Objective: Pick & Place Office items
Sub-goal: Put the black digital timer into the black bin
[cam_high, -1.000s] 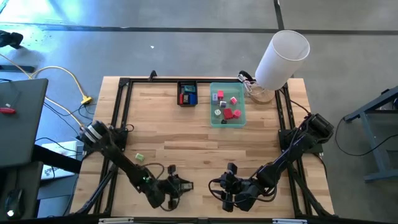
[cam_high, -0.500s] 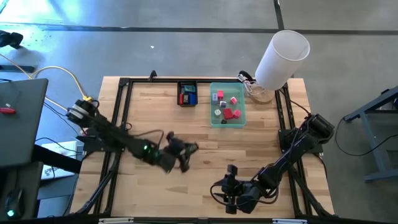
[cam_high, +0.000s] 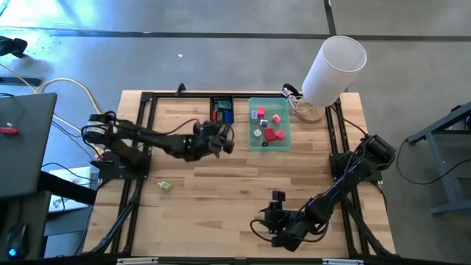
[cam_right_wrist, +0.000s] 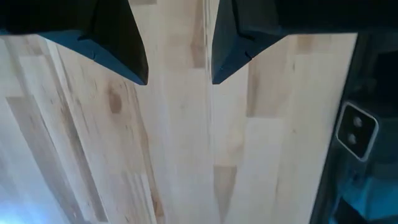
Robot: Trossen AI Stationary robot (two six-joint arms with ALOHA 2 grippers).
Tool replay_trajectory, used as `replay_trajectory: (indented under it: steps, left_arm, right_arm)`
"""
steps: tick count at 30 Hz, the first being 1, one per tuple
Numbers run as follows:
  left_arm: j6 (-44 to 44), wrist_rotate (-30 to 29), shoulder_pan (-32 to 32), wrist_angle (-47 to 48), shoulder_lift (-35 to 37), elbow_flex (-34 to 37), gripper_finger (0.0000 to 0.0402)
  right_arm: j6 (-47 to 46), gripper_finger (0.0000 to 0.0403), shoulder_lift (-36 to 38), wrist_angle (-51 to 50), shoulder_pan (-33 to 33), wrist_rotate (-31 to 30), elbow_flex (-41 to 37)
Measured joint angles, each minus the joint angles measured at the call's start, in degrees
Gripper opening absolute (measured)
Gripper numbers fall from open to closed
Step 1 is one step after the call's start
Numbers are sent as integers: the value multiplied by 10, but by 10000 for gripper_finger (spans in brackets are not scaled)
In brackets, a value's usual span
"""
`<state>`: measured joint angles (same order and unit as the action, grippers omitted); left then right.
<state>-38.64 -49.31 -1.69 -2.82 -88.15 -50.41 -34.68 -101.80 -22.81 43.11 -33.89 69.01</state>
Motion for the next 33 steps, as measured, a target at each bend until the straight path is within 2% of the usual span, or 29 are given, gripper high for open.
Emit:
replay_trajectory:
  steps: [4, 14, 26, 33]
  left_arm:
    - [0, 3, 42, -3, -16, 0, 141]
    - [-21, 55, 133, -26, -56, -1, 141]
    - [-17, 108, 184, -87, -121, -1, 141]
    - [-16, 152, 200, -89, -121, 0, 186]
  right_arm:
    - [0, 165, 0, -28, 0, 1, 0]
    - [9, 165, 0, -67, 1, 14, -1]
    - [14, 165, 0, -104, 1, 4, -1]
    - [15, 165, 0, -114, 1, -9, -1]
